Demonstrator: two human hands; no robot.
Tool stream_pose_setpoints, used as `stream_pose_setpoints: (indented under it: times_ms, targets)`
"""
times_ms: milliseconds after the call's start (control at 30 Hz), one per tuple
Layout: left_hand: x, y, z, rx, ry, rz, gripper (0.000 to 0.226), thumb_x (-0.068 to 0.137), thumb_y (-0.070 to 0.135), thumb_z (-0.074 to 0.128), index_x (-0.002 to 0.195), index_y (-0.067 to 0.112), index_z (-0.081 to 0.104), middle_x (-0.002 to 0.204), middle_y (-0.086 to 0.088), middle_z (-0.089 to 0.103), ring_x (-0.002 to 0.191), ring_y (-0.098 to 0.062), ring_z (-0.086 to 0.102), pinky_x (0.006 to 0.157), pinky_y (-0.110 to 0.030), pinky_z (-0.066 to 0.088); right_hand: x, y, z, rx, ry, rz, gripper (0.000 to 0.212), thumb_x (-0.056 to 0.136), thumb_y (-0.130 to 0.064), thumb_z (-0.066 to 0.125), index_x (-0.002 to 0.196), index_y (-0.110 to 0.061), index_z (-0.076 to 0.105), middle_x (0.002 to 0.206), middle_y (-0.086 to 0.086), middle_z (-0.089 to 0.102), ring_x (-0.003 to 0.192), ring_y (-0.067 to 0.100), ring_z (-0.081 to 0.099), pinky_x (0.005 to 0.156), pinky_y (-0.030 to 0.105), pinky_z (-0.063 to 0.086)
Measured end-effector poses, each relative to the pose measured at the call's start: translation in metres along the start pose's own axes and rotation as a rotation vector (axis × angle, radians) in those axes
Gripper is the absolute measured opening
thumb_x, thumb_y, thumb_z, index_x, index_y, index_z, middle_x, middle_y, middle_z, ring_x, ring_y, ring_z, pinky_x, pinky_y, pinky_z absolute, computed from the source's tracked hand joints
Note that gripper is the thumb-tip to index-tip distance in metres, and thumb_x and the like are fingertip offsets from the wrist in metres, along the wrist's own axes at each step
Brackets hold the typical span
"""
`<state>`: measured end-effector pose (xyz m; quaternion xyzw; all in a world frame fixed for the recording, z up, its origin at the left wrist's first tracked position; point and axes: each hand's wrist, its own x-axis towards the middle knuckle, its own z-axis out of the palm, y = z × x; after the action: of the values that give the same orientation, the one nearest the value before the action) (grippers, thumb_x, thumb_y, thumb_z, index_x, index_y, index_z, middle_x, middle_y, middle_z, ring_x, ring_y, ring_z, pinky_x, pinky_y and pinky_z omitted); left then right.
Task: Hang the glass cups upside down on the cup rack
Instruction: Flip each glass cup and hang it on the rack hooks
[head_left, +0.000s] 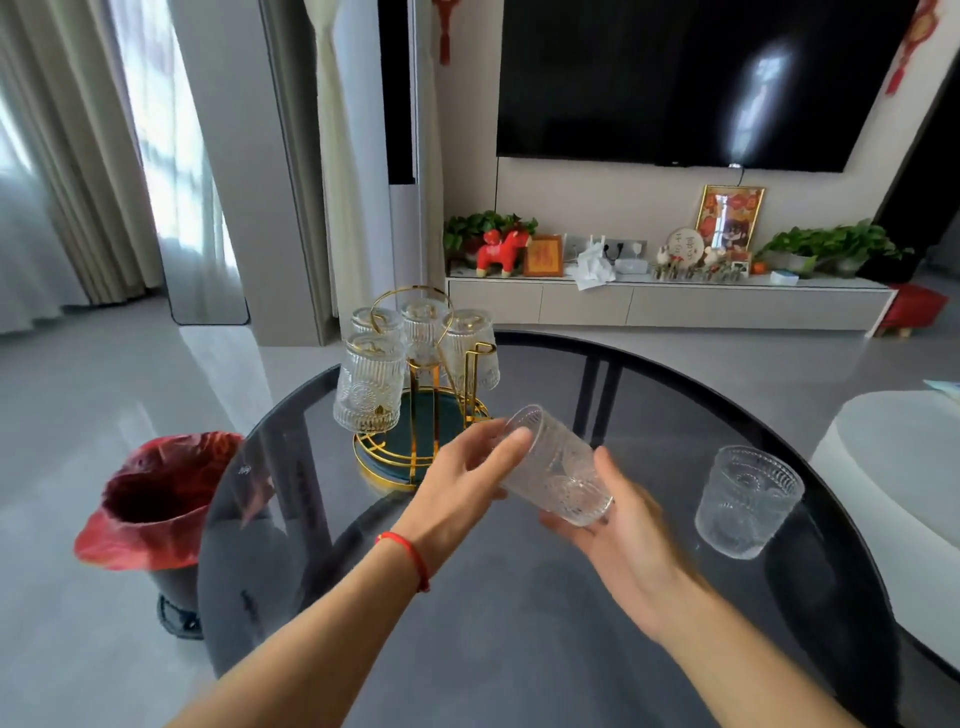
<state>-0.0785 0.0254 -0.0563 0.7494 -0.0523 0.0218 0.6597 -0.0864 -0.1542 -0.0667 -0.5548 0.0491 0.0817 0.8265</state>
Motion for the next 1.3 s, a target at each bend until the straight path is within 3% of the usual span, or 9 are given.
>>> stream_pose_setpoints:
  times_ms: [67, 200, 367, 500, 633, 867, 1067, 1200, 1300]
  targets:
    - [0.004, -0.007, -0.014, 0.104, 0.048, 0.042, 0.053, 0.09, 0.06, 0.046, 0.127, 0.028, 0.066, 0.118, 0.009, 0.072, 0.107, -0.003, 0.066, 0.099, -0.04, 0.056, 0.009, 0.0, 0.001, -0.027, 0.041, -0.044, 0.042, 0.108, -0.039, 0.05, 0.131, -0.009, 0.069, 0.125, 0.013, 0.078, 0.118, 0.03, 0.072, 0.089, 0.042, 0.061]
    - [0.013, -0.031, -0.034, 0.791, 0.168, 0.128, 0.054, 0.084, 0.051, 0.051, 0.13, 0.026, 0.063, 0.131, 0.0, 0.066, 0.123, -0.021, 0.053, 0.103, -0.044, 0.048, 0.029, -0.008, 0.006, -0.017, 0.16, -0.104, 0.042, 0.103, -0.04, 0.061, 0.133, -0.011, 0.066, 0.127, 0.009, 0.077, 0.119, 0.026, 0.073, 0.097, 0.043, 0.06]
    - [0.014, -0.052, -0.032, 0.996, 0.087, 0.09, 0.061, 0.075, 0.052, 0.053, 0.132, 0.034, 0.061, 0.144, 0.006, 0.054, 0.133, -0.023, 0.037, 0.101, -0.046, 0.045, 0.049, -0.035, 0.025, -0.107, 0.329, -0.263, 0.054, 0.093, -0.039, 0.077, 0.139, -0.017, 0.06, 0.123, -0.005, 0.068, 0.09, 0.005, 0.078, 0.1, 0.044, 0.059]
    - [0.019, -0.054, -0.028, 0.997, 0.098, 0.093, 0.06, 0.074, 0.052, 0.051, 0.129, 0.032, 0.064, 0.138, 0.006, 0.056, 0.126, -0.023, 0.038, 0.092, -0.043, 0.047, 0.064, -0.057, 0.044, -0.314, 0.376, -0.378, 0.061, 0.083, -0.035, 0.087, 0.136, -0.024, 0.061, 0.105, -0.009, 0.068, 0.095, 0.005, 0.069, 0.099, 0.045, 0.06]
    - [0.02, -0.057, -0.03, 1.009, 0.05, 0.1, 0.065, 0.072, 0.052, 0.05, 0.131, 0.031, 0.063, 0.146, 0.005, 0.051, 0.132, -0.024, 0.033, 0.096, -0.045, 0.044, 0.076, -0.073, 0.061, -0.483, 0.372, -0.446, 0.067, 0.073, -0.043, 0.091, 0.132, -0.026, 0.062, 0.121, 0.004, 0.074, 0.108, 0.018, 0.071, 0.101, 0.047, 0.057]
    - [0.019, -0.057, -0.038, 0.972, 0.002, 0.103, 0.066, 0.073, 0.047, 0.055, 0.135, 0.026, 0.06, 0.15, 0.003, 0.05, 0.135, -0.025, 0.033, 0.104, -0.046, 0.045, 0.089, -0.089, 0.092, -0.741, 0.356, -0.555, 0.075, 0.068, -0.047, 0.091, 0.133, -0.027, 0.058, 0.133, 0.004, 0.067, 0.12, 0.023, 0.063, 0.105, 0.043, 0.052]
    - [0.02, -0.054, -0.039, 0.917, 0.028, 0.102, 0.055, 0.074, 0.038, 0.06, 0.126, 0.019, 0.065, 0.141, 0.001, 0.059, 0.129, -0.022, 0.041, 0.102, -0.042, 0.05, 0.106, -0.086, 0.118, -0.892, 0.264, -0.571, 0.077, 0.066, -0.044, 0.092, 0.133, -0.024, 0.057, 0.128, -0.002, 0.059, 0.11, 0.017, 0.059, 0.081, 0.028, 0.047]
    - [0.02, -0.054, -0.038, 0.916, 0.054, 0.112, 0.055, 0.075, 0.036, 0.061, 0.126, 0.017, 0.065, 0.139, 0.0, 0.061, 0.129, -0.022, 0.044, 0.099, -0.036, 0.05, 0.116, -0.079, 0.126, -0.987, 0.235, -0.548, 0.079, 0.067, -0.041, 0.092, 0.135, -0.023, 0.057, 0.136, 0.003, 0.06, 0.119, 0.02, 0.058, 0.09, 0.031, 0.044]
    - [0.019, -0.054, -0.038, 0.929, 0.054, 0.108, 0.053, 0.077, 0.036, 0.062, 0.126, 0.017, 0.065, 0.137, 0.0, 0.061, 0.127, -0.021, 0.045, 0.097, -0.034, 0.05, 0.119, -0.071, 0.128, -1.063, 0.224, -0.569, 0.079, 0.069, -0.04, 0.091, 0.137, -0.021, 0.056, 0.141, 0.004, 0.059, 0.114, 0.014, 0.052, 0.087, 0.028, 0.04]
